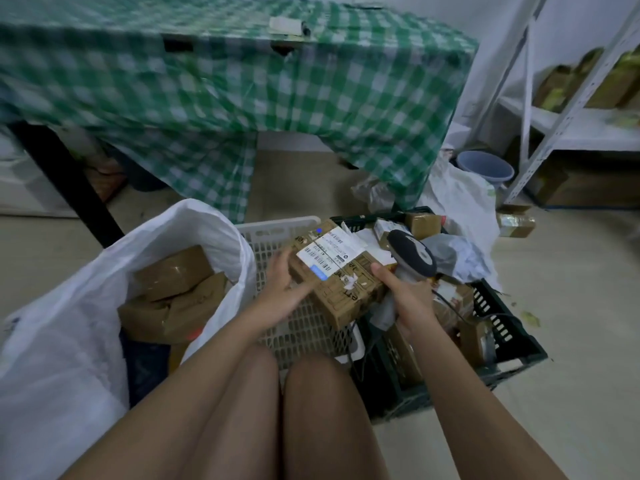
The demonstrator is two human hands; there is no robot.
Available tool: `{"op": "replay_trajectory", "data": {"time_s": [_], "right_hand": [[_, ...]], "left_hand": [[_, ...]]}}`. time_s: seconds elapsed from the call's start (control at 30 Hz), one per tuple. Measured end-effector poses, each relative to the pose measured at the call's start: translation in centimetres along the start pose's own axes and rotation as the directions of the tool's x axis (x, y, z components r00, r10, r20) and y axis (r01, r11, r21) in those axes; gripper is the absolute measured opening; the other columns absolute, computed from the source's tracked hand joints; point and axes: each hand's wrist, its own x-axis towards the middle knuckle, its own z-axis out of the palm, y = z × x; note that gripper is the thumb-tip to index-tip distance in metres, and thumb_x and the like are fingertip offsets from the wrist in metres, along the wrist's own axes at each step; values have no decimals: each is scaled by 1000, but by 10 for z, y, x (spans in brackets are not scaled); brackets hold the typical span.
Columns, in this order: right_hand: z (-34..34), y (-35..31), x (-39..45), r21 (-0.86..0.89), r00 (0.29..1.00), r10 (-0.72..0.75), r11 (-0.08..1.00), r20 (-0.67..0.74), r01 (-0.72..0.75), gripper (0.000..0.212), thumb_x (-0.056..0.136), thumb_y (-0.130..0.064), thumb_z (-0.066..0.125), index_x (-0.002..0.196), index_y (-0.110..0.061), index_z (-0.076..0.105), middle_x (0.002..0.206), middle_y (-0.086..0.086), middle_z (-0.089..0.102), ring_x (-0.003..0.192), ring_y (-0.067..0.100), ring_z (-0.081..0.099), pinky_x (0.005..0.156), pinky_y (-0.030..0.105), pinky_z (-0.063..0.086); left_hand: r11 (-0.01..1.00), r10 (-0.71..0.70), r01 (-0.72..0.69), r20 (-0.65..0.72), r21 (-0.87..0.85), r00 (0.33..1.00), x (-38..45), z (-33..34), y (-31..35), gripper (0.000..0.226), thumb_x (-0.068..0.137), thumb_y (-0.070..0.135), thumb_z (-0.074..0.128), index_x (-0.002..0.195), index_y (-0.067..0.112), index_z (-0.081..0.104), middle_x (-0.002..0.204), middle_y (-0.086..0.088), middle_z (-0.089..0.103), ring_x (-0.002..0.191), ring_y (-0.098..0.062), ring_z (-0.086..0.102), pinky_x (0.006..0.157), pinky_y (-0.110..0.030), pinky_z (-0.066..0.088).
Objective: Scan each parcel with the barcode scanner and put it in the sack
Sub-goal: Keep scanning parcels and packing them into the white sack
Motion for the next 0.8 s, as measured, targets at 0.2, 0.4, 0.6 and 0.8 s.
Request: {"op": "replay_trajectory", "data": {"time_s": [0.2, 0.4, 0.6, 0.8], "right_hand": [[8, 10, -5, 19, 999, -20, 1000, -51, 21, 33, 72, -8, 82, 101, -10, 65, 94, -4, 70, 87, 9, 67, 80, 29, 55], [2, 12, -3, -82, 991, -99, 991, 85, 106, 27, 80, -7, 74, 101, -20, 65, 102, -8, 69, 97, 8, 65, 85, 28, 52], [-15, 4, -8, -353, 986, -24, 932, 166, 82, 19, 88, -9, 68, 105, -9, 61, 81, -1, 63, 70, 10, 57, 52, 13, 46], [-35, -5, -27, -684, 935, -21, 676, 354, 274, 12, 85, -13, 67, 95, -6, 64, 88, 11, 69, 84, 22, 65, 72, 42, 55]], "left_hand": [[724, -383, 518, 360, -455, 851, 2, 15, 6, 40, 92, 26, 62, 130, 23, 52, 122, -3, 63, 116, -26, 58, 88, -50, 51], [733, -355, 370, 144, -571, 924, 9, 18, 2, 71, 86, 20, 68, 144, 27, 29, 116, -2, 64, 106, -23, 62, 93, -55, 50], [976, -205, 209, 67, -59, 976, 21, -7, 14, 65, 91, 10, 62, 146, 31, 34, 127, 2, 55, 89, -11, 62, 69, -27, 54], [965, -254, 240, 155, 103, 955, 30, -19, 15, 65, 92, 12, 60, 146, 36, 33, 130, 1, 56, 96, -17, 63, 78, -35, 52]]}}
